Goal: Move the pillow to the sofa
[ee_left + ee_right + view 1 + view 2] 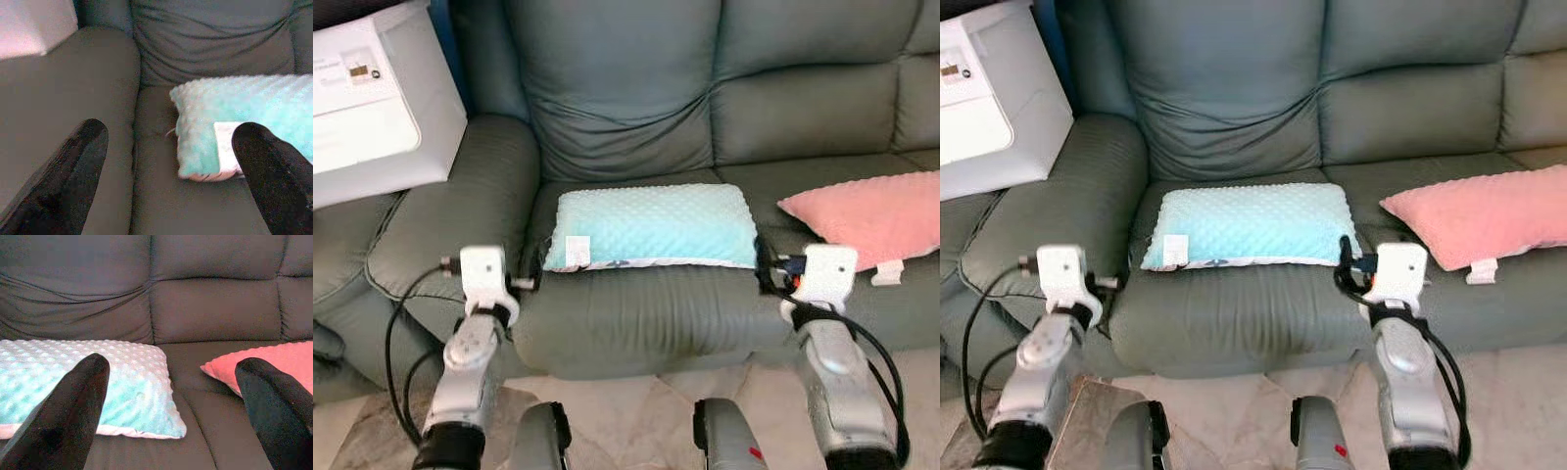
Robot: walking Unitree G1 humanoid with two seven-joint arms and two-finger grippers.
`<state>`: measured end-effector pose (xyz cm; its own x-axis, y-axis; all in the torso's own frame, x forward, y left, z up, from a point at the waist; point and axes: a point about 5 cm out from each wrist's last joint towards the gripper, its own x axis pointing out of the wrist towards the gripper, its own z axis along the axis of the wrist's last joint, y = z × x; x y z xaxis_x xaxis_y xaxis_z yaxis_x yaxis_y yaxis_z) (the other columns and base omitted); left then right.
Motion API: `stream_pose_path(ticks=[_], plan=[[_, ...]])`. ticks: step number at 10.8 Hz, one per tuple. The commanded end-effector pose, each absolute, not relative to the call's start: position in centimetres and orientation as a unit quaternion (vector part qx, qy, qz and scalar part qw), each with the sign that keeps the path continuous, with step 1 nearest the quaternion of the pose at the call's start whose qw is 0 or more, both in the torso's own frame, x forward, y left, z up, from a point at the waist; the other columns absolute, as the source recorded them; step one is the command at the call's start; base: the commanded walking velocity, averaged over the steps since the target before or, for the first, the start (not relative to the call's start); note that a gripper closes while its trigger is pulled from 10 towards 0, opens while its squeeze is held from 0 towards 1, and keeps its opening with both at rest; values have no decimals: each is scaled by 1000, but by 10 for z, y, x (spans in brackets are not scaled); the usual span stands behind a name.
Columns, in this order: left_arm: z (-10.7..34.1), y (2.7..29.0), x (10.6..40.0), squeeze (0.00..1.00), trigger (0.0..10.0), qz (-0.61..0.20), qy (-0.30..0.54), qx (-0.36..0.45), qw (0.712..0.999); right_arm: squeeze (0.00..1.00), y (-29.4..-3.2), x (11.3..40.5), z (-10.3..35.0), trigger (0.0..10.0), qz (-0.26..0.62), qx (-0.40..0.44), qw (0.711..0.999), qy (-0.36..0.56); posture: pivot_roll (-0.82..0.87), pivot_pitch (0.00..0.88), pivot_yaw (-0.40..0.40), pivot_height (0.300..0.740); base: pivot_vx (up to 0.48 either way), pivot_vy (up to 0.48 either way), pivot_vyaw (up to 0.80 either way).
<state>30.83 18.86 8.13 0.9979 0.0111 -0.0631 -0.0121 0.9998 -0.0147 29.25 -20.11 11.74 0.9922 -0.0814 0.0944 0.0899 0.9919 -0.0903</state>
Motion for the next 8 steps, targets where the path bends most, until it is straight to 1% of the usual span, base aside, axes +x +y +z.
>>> stream_pose_path(ticks=[1, 5, 8], plan=[[80, 192, 308, 0, 10000, 8, 33, -1, 999, 0, -195, 291, 120, 10000, -33, -50, 997, -45, -288, 0, 74, 591, 0, 0, 0], [81, 188, 316, 0, 10000, 3, 25, -7, 1000, 0, -194, 293, 129, 10000, -35, -43, 998, -36, -294, 0, 72, 591, 0, 0, 0], [79, 188, 314, 0, 10000, 3, 24, -9, 1000, 0, -195, 295, 132, 10000, -36, -35, 998, -35, -285, 0, 73, 595, 0, 0, 0]])
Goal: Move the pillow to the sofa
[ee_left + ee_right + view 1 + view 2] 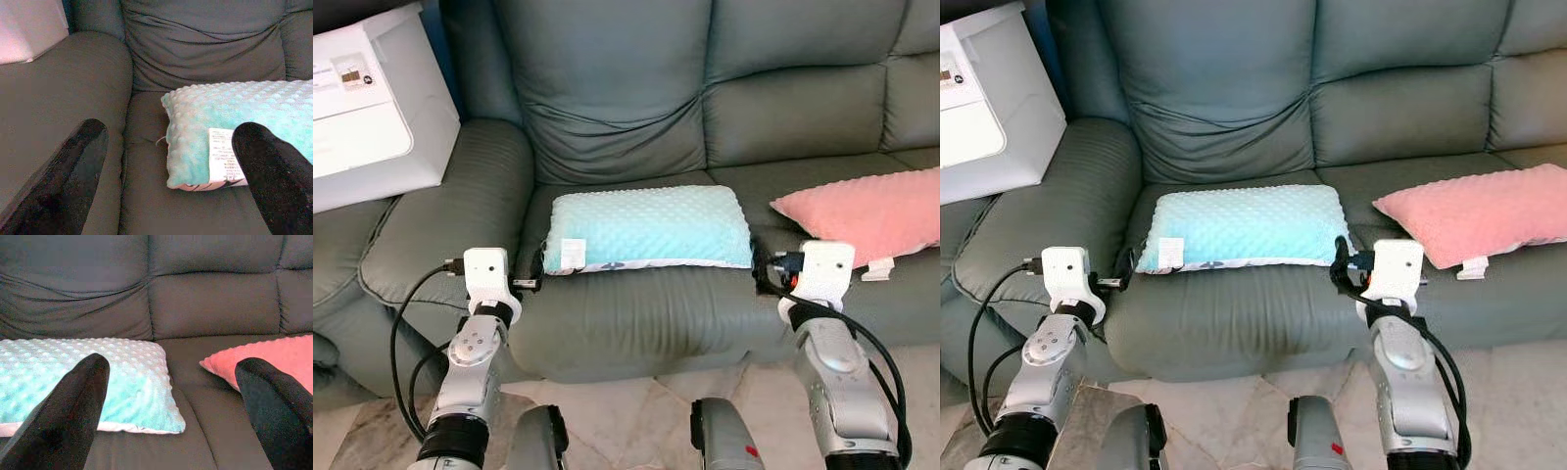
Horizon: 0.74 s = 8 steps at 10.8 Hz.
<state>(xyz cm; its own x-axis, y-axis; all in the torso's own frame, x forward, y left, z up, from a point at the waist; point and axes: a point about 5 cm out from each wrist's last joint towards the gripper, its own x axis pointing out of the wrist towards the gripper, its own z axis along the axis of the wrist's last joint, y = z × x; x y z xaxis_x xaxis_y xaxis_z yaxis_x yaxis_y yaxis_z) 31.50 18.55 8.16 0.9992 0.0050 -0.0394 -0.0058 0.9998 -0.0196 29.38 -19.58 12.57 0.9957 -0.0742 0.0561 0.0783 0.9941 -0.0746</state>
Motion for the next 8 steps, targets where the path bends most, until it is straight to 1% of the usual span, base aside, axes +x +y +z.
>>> stream_pose_path(ticks=[1, 4, 5, 7, 8], plan=[[79, 188, 314, 0, 10000, 3, 23, -8, 1000, 0, -193, 295, 132, 10000, -35, -32, 998, -35, -285, 0, 75, 608, 0, 0, 0], [80, 189, 315, 0, 10000, 0, 22, -5, 1000, 0, -192, 294, 131, 10000, -36, -25, 999, -31, -285, 0, 81, 659, 0, 0, 0], [80, 189, 315, 0, 10000, -2, 23, -4, 1000, 0, -192, 294, 131, 10000, -35, -24, 999, -30, -284, 0, 83, 683, 0, 0, 0], [80, 189, 315, 0, 10000, -2, 24, -3, 1000, 0, -192, 294, 130, 10000, -35, -21, 999, -29, -283, 0, 84, 711, 0, 0, 0], [80, 190, 315, 0, 10000, -2, 23, -2, 1000, 0, -191, 294, 130, 10000, -34, -19, 999, -28, -280, 0, 85, 734, 0, 0, 0]])
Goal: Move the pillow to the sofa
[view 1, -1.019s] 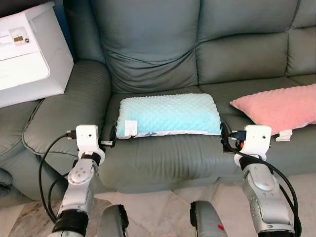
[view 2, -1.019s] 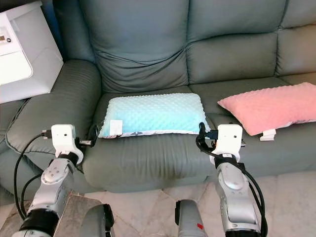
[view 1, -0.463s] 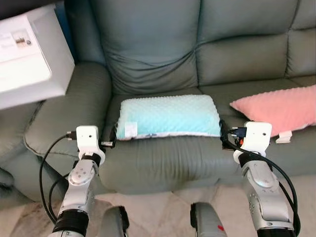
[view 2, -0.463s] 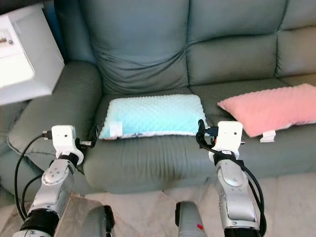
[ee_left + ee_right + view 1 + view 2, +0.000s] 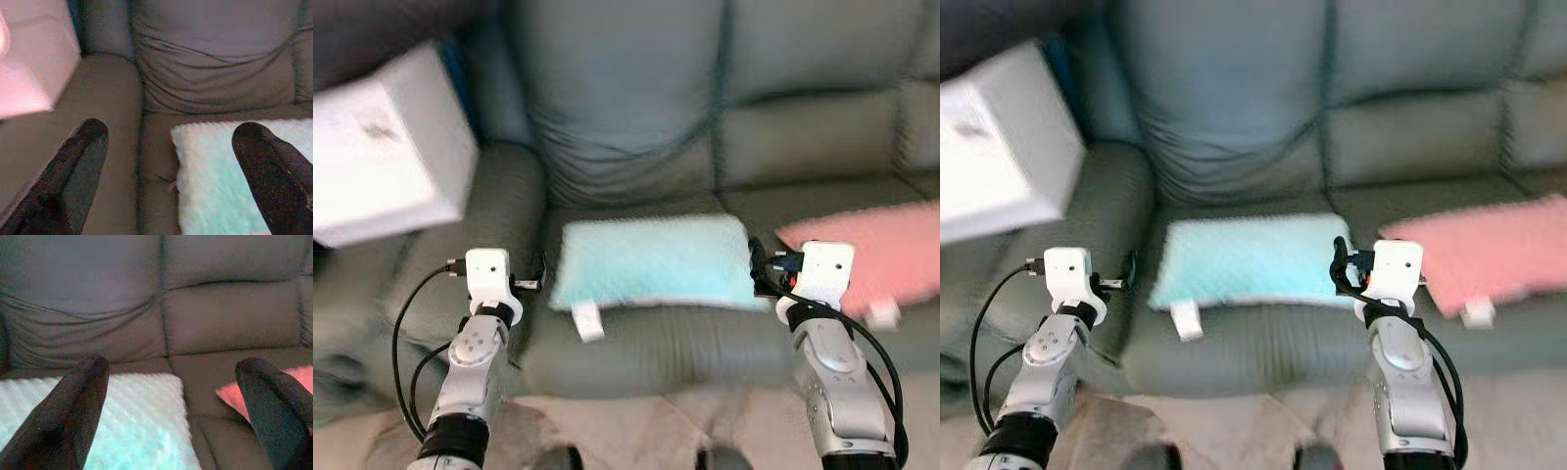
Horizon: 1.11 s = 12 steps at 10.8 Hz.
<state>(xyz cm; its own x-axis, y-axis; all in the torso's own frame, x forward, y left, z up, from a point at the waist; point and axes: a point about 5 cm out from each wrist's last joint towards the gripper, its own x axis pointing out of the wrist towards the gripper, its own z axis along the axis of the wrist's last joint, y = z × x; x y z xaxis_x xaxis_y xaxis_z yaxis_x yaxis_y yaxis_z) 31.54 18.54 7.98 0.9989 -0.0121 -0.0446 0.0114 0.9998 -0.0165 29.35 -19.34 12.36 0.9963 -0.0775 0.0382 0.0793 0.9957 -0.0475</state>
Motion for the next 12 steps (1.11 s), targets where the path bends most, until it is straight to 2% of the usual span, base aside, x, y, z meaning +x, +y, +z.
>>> stream_pose_path(ticks=[1, 9, 12], plan=[[80, 190, 315, 0, 10000, -3, 23, -2, 1000, 0, -191, 294, 130, 10000, -34, -19, 999, -28, -280, 0, 86, 740, 0, 0, 0], [75, 189, 314, 0, 10000, 0, 34, -1, 999, 0, -190, 298, 132, 10000, -24, -22, 999, -27, -273, 0, 70, 740, 0, 0, 0], [69, 188, 312, 0, 10000, 26, 48, 12, 998, 0, -190, 299, 132, 10000, -16, -29, 999, -23, -279, 0, 57, 740, 0, 0, 0]])
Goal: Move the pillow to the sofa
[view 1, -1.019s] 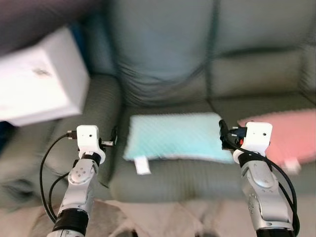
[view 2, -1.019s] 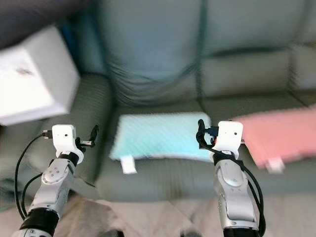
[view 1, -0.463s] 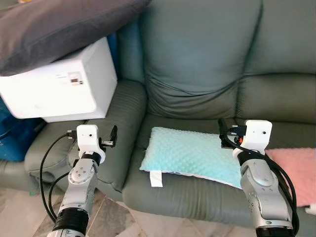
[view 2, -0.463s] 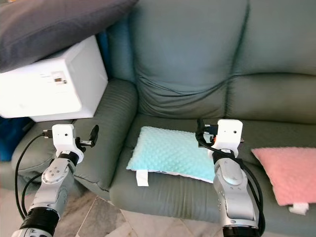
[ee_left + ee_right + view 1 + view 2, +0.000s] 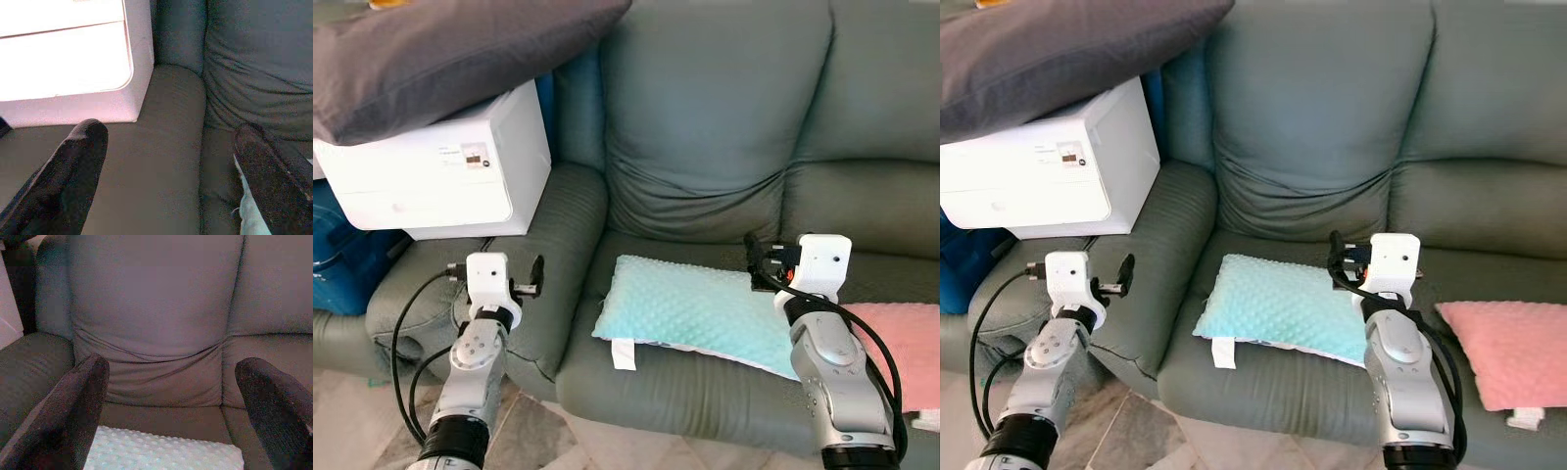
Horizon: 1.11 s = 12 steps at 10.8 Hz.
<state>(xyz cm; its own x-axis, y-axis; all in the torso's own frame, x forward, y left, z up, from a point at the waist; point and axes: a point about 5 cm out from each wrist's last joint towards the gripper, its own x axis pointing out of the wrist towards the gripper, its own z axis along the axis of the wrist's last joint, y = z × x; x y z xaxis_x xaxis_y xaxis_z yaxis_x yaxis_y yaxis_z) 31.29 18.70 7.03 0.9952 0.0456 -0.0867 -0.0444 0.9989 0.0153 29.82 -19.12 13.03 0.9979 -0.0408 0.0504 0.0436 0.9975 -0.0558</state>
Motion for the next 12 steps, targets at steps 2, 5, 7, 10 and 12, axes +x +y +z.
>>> stream_pose_path(ticks=[2, 5, 7, 10, 12], plan=[[69, 187, 314, 0, 10000, 36, 55, 15, 998, 0, -192, 301, 132, 10000, -13, -31, 999, -22, -277, 0, 50, 740, 0, 0, 0], [67, 187, 312, 0, 10000, 13, 57, -9, 998, 0, -184, 303, 131, 10000, 2, -25, 1000, -17, -268, 0, 42, 740, 0, 0, 0], [66, 184, 311, 0, 10000, 12, 59, -16, 998, 0, -182, 303, 129, 10000, 8, -22, 1000, -8, -268, 0, 40, 740, 0, 0, -800], [65, 182, 311, 0, 10000, 5, 62, -23, 998, 0, -184, 303, 130, 10000, 7, -26, 1000, -6, -277, 0, 38, 740, 0, 0, -800], [64, 177, 311, 0, 10000, -6, 64, -32, 997, 0, -184, 302, 130, 10000, 10, -28, 1000, -5, -279, 0, 37, 740, 0, 0, -800]])
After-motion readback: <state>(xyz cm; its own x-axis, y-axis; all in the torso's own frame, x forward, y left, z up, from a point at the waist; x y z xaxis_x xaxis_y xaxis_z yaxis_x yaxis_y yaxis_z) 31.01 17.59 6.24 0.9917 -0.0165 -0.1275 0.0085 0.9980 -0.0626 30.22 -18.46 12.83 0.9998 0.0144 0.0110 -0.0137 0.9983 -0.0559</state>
